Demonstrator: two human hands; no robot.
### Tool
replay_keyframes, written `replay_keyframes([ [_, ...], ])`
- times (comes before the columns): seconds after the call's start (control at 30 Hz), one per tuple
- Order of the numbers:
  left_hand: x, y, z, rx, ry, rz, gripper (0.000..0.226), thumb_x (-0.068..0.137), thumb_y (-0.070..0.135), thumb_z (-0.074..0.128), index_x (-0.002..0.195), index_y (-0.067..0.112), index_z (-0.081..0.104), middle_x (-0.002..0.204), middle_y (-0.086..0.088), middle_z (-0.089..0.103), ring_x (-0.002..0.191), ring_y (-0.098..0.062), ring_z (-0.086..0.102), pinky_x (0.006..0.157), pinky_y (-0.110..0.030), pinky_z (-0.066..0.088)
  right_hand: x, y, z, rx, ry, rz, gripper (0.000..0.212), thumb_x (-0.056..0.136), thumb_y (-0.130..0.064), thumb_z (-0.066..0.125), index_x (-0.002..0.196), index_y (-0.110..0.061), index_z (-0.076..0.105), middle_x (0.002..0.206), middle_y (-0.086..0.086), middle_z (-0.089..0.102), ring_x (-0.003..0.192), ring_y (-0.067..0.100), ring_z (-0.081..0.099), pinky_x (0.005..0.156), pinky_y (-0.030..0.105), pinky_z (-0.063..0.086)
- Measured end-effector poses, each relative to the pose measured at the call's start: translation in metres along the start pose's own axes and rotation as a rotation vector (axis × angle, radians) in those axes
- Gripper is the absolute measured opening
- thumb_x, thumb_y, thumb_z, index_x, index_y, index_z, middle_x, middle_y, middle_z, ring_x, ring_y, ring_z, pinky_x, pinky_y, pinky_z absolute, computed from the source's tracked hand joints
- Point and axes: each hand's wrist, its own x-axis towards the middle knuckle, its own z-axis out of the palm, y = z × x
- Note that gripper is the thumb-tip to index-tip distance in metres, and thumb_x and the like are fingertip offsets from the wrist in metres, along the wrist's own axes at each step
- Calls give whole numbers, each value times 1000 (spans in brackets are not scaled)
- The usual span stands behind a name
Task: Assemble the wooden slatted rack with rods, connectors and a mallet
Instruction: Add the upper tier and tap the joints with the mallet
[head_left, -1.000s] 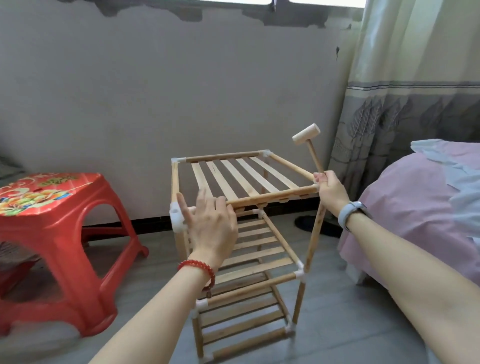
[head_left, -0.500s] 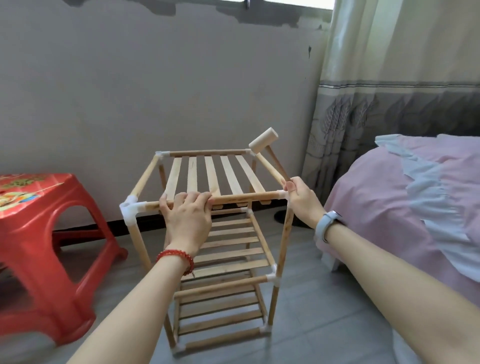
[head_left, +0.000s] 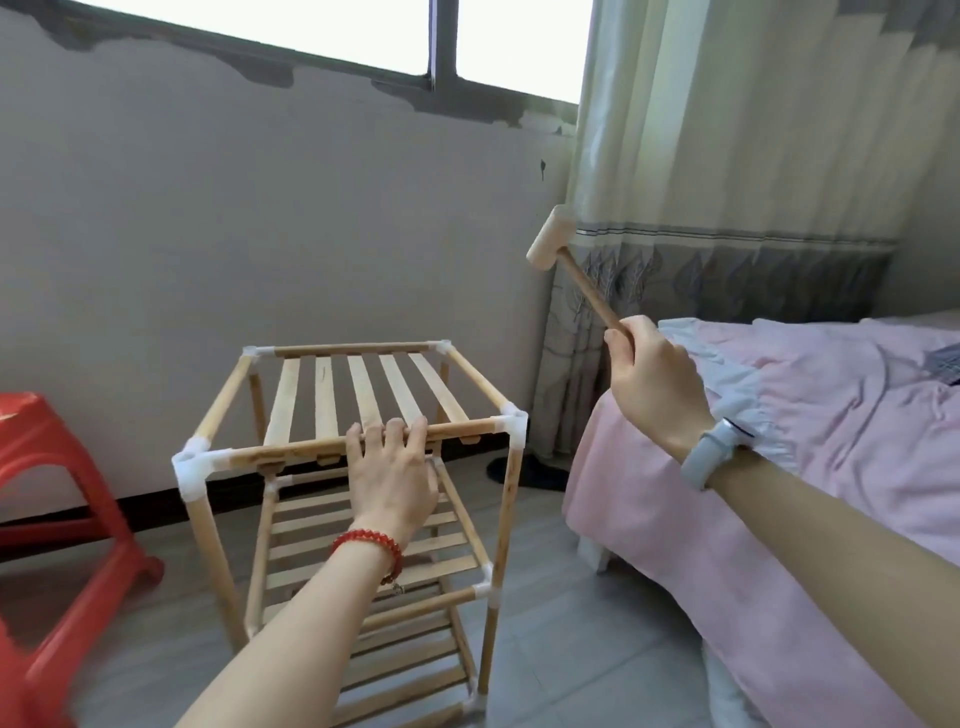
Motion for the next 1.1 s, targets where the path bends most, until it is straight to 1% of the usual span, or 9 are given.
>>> replay_keyframes([
  [0.17, 1, 1, 0, -28, 12, 9, 48, 90, 33, 50, 136, 19, 47, 126, -6, 56, 125, -31, 42, 109, -49, 24, -34, 16, 16, -281, -465, 84, 28, 100, -22, 35, 105, -5, 57, 98, 19, 64, 88, 37, 58, 65, 33, 34],
  [0.33, 3, 1, 2, -32, 23, 10, 46, 92, 34, 46, 137, 21, 46, 127, -4, 56, 125, -29, 42, 109, -47, 24, -16, 0, -8, -53, -11, 48, 28, 100, -26, 39, 107, -4, 55, 89, 21, 62, 84, 42, 55, 68, 40, 39],
  [0.47, 0, 1, 3, -27, 9, -2, 45, 93, 34, 44, 137, 22, 45, 129, -4, 55, 127, -29, 40, 110, -47, 24, -44, 13, 8, -240, -458, 73, 31, 101, -26, 35, 104, -5, 59, 87, 13, 60, 88, 37, 59, 66, 35, 40],
  [0.6, 2, 2, 2, -32, 34, 7, 46, 93, 32, 44, 137, 21, 45, 129, -4, 55, 126, -30, 40, 111, -49, 23, -22, 4, -4, -16, -55, 109, 29, 100, -27, 37, 106, -4, 56, 91, 19, 62, 86, 43, 54, 70, 40, 40],
  [0.73, -3, 1, 4, -29, 11, -9, 46, 93, 32, 44, 138, 21, 44, 129, -4, 54, 128, -30, 39, 112, -49, 22, -44, 14, 16, -207, -467, 84, 31, 101, -24, 36, 97, -4, 59, 88, 16, 61, 88, 38, 59, 64, 33, 36],
  [0.87, -3, 4, 8, -34, 41, -2, 45, 89, 27, 55, 132, 18, 52, 121, -7, 59, 121, -32, 46, 109, -52, 27, -19, 14, 3, 10, -58, 99, 27, 100, -27, 40, 101, -6, 57, 82, 16, 61, 76, 38, 54, 67, 40, 44],
  [0.93, 1, 3, 9, -30, 50, -11, 44, 87, 26, 58, 130, 17, 54, 118, -8, 61, 120, -32, 47, 108, -53, 29, -23, 12, 8, -15, -115, 92, 27, 100, -25, 39, 99, -4, 55, 82, 17, 60, 75, 37, 55, 67, 41, 44],
  [1.03, -1, 1, 12, -20, 61, -9, 43, 86, 25, 59, 128, 17, 56, 116, -8, 62, 119, -33, 48, 107, -53, 30, -42, 18, 21, -188, -480, 110, 29, 101, -25, 36, 93, -7, 57, 86, 12, 58, 80, 31, 55, 64, 32, 36],
  [1.1, -1, 2, 13, -24, 77, 1, 42, 85, 24, 60, 127, 16, 57, 115, -9, 62, 119, -33, 48, 107, -53, 30, -27, 19, 12, -91, -271, 151, 28, 100, -27, 38, 98, -7, 57, 84, 12, 57, 81, 35, 54, 65, 34, 34],
])
